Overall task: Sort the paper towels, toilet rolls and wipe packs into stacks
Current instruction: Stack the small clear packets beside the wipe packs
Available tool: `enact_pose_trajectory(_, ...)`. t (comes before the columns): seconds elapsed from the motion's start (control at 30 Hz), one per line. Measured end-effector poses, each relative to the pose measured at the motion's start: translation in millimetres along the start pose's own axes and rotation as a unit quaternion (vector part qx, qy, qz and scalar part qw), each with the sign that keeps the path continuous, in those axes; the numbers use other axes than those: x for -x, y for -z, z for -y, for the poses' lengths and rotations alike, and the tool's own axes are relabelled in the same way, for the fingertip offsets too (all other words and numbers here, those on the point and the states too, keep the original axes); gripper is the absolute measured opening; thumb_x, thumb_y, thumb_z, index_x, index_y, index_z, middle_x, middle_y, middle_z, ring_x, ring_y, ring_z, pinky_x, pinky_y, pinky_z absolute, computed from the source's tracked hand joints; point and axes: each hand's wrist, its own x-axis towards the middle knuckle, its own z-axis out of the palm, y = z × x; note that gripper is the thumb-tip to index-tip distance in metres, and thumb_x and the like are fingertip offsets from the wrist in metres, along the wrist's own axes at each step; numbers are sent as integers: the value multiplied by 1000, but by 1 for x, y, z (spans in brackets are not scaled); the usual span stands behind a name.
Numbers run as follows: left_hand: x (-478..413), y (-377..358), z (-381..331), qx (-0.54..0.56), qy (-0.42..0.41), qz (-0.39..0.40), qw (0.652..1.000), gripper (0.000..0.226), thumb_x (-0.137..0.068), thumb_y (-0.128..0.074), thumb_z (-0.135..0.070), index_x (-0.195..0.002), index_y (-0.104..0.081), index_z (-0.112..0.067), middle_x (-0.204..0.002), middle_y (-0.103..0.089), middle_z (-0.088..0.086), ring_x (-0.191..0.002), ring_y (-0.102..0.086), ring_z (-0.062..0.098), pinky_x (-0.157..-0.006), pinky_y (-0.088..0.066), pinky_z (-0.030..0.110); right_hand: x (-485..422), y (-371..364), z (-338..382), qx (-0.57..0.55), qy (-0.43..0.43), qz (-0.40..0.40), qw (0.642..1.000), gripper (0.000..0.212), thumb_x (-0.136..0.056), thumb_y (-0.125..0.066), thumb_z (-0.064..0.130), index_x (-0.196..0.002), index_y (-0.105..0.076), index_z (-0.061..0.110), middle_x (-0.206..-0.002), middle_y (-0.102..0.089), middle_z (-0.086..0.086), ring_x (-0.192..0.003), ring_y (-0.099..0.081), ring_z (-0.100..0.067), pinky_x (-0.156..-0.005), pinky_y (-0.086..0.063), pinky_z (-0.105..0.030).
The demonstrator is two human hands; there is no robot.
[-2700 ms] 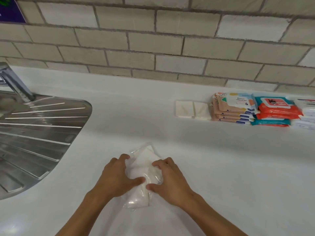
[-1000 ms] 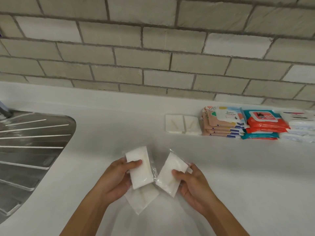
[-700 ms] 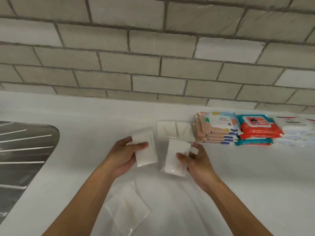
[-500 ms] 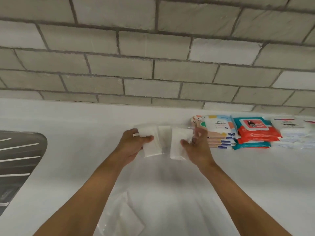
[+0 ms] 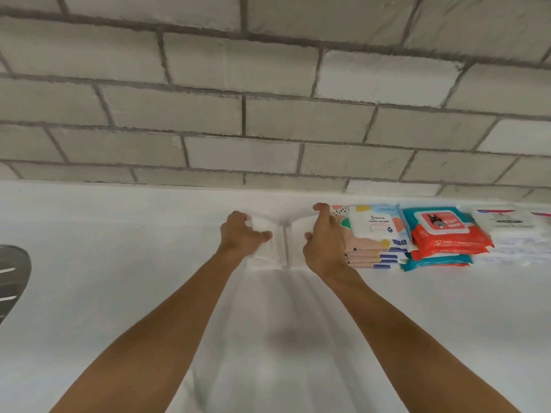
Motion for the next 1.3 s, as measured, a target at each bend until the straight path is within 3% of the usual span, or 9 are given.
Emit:
enact_pose_trajectory(0.07, 2, -5, 1, -25, -16, -13, 999, 71, -74, -83, -28, -131, -45, -7, -122, -59, 11, -110, -58, 25, -82, -46, 24, -2, -6, -2, 61, 24, -4, 998, 62, -84, -61, -7, -136, -35, 15, -127, -45, -8, -104, -41, -17, -78, -30, -23)
enact_pose_trajectory(0.17, 6, -13, 6, -57, -46, -36, 997, 65, -77, -80, -25, -128, -43, -5, -115, -62, 11, -95, -54, 19, -77, -42, 22, -2, -15, -3, 141, 43, -2, 989, 64, -82, -63, -4, -135, -36, 18, -141, -36, -14, -125, -35, -28, -91, -42, -33)
enact_pose_trajectory(0.3, 8, -20, 14, -84, -60, -66, 992, 67, -77, -78, -29, -129, -40, -8, -124, -53, 13, -116, -49, 30, -90, -44, 31, 7, -23, -2, 177, 44, 28, 983, 78, -79, -65, -8, -143, -31, 18, -158, -9, -13, -146, -6, -35, -111, -34, -53)
enact_pose_trajectory(0.37, 10, -21, 15, -100, -54, -70, 991, 66, -80, -75, -31, -131, -39, -9, -127, -49, 13, -120, -44, 31, -92, -42, 34, 12, -29, -4, 185, 68, 24, 980, 76, -76, -67, -10, -142, -36, 14, -158, -14, -16, -147, -8, -37, -113, -29, -57)
enact_pose_trajectory(0.47, 13, -23, 18, -97, -50, -67, 992, 62, -83, -71, -31, -132, -39, -9, -129, -46, 14, -121, -42, 31, -94, -41, 36, 16, -43, -14, 168, 104, -5, 980, 61, -70, -69, -9, -128, -54, 4, -145, -41, -26, -138, -33, -46, -106, -35, -63)
enact_pose_trajectory(0.67, 17, -26, 22, -86, -51, -74, 992, 56, -87, -67, -31, -132, -42, -8, -132, -46, 14, -122, -39, 30, -97, -41, 37, 19, -53, -28, 104, 124, 17, 987, 41, -90, -47, 2, -131, -55, 0, -140, -50, -23, -136, -40, -40, -114, -30, -53)
enact_pose_trajectory(1.07, 18, -18, 21, -54, -42, -59, 996, 57, -88, -66, -32, -134, -41, -9, -134, -45, 13, -123, -45, 29, -98, -42, 34, 20, -44, -26, 28, 143, 7, 989, 41, -102, -36, 16, -141, -45, 7, -146, -44, -15, -139, -38, -30, -115, -33, -43)
enact_pose_trajectory(1.2, 26, -2, 21, -42, -62, -67, 995, 44, -90, -64, -29, -127, -50, -11, -125, -54, 7, -109, -56, 23, -86, -43, 24, 39, -33, -13, -24, 167, -2, 986, 40, -102, -39, 16, -141, -47, 10, -145, -45, -10, -135, -41, -23, -111, -30, -25)
enact_pose_trajectory(1.3, 39, 18, 25, -46, -82, -57, 994, 25, -91, -62, -27, -112, -59, -14, -110, -61, -2, -96, -58, 15, -81, -40, 20, 61, -25, -4, -57, 185, -4, 981, 36, -100, -43, 17, -135, -53, 12, -139, -50, -6, -131, -45, -20, -110, -35, -23)
